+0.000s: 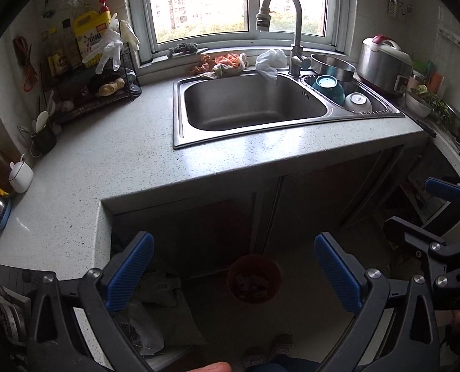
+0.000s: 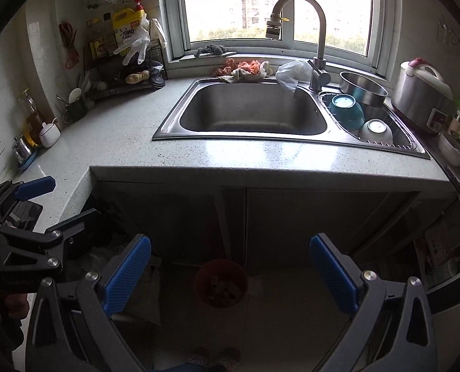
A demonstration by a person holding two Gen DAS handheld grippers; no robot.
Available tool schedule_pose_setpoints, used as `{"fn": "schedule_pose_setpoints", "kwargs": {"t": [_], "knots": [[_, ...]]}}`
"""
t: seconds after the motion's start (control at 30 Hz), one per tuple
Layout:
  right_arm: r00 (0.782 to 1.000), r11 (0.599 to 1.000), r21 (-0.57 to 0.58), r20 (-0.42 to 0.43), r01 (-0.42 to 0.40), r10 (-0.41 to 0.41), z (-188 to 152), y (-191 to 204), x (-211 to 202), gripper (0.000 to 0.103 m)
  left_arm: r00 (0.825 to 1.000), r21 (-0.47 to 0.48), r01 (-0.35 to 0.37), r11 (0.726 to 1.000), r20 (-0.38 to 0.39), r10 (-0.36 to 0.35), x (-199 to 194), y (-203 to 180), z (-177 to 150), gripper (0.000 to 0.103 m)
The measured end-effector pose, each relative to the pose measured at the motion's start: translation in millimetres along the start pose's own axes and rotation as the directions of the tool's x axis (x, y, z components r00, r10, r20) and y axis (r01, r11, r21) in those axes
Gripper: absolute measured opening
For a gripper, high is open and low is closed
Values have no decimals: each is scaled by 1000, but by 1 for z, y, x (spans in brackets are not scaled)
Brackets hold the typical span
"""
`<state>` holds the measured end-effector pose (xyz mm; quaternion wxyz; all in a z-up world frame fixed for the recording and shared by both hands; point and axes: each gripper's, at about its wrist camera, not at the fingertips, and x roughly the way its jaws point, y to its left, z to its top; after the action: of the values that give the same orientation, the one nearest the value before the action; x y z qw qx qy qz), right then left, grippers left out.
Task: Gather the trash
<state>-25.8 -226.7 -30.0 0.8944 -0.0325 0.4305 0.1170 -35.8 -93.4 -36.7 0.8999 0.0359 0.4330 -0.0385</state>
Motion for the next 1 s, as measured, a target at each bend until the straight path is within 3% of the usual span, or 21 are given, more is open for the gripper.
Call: {"fn": "schedule_pose_setpoints", "kwargs": {"t": [0.13, 0.33, 1.0], "knots": [[1000, 999, 30, -26, 16, -15, -13, 12, -3, 102, 999, -5, 35, 999, -29, -36, -1, 3, -9, 102], [999, 999, 29, -48, 23, -22, -18, 23, -3, 102, 998, 11, 32, 999, -45, -32, -1, 5, -21, 102], [997, 999, 30, -74, 32, -30, -16, 18, 2, 102, 996, 2, 65, 998, -63, -65, -3, 15, -23, 102]]}}
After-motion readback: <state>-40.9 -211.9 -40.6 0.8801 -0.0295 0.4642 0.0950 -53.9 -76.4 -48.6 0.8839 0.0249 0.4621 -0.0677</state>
